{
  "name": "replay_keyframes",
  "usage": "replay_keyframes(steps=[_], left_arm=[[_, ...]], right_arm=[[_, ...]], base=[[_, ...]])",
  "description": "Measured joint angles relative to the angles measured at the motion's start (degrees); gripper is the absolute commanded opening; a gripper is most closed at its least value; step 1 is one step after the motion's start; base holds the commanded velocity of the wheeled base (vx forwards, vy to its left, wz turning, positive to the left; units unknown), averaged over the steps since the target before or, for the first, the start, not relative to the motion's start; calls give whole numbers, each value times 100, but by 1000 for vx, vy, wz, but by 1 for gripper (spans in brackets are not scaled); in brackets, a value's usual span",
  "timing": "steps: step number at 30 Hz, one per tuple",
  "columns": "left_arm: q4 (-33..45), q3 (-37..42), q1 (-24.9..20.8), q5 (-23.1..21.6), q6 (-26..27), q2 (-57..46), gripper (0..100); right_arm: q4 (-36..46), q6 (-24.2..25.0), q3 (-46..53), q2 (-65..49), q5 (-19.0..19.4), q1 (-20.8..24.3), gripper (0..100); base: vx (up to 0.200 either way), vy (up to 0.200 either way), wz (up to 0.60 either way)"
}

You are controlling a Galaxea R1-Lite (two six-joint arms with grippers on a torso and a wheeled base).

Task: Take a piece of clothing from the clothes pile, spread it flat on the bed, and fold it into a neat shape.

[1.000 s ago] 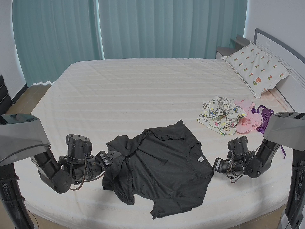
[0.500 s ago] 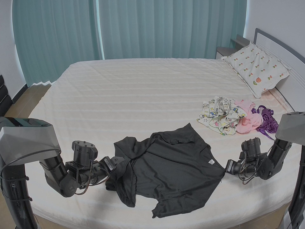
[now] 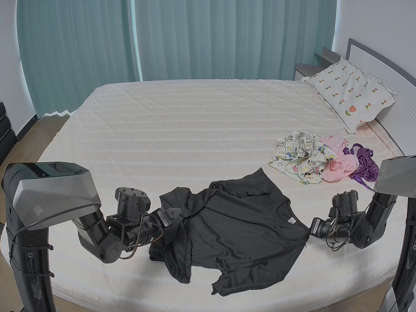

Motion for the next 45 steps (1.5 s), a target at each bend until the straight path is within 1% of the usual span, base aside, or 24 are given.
replay_keyframes(steps=[2, 5, 10, 13, 14, 21, 27, 32, 33, 45], left_arm=[[329, -288, -33, 44, 193, 60, 100], [896, -833, -110, 222, 367, 160, 100], [2032, -1765, -325, 551, 512, 328, 100], [2387, -2170, -490, 692, 668, 411, 100], [2499, -2332, -575, 778, 806, 468, 100], [2615, -2768, -680, 1226, 914, 758, 100], [2633, -2887, -681, 1295, 920, 894, 100], [2664, -2893, -614, 1475, 920, 940, 100], [2705, -2892, -610, 1484, 920, 946, 0], [3332, -3182, -575, 1486, 1193, 1006, 0]], right_arm=[[-123, 2, 30, 51, 2, 18, 0], [-263, 6, 77, 116, 0, 27, 0], [-430, 13, 140, 178, -4, 41, 0], [-490, 17, 171, 200, -6, 46, 0], [-505, 20, 193, 206, -6, 51, 0], [-523, 35, 234, 206, -6, 96, 0], [-523, 39, 236, 204, -1, 138, 0], [-523, 39, 232, 206, 0, 146, 0], [-523, 37, 232, 206, 0, 149, 0], [-536, 61, 305, 179, 2, 146, 0]], base=[[0, 0, 0], [0, 0, 0], [0, 0, 0], [0, 0, 0], [0, 0, 0], [0, 0, 0], [0, 0, 0], [0, 0, 0], [0, 0, 0], [0, 0, 0]])
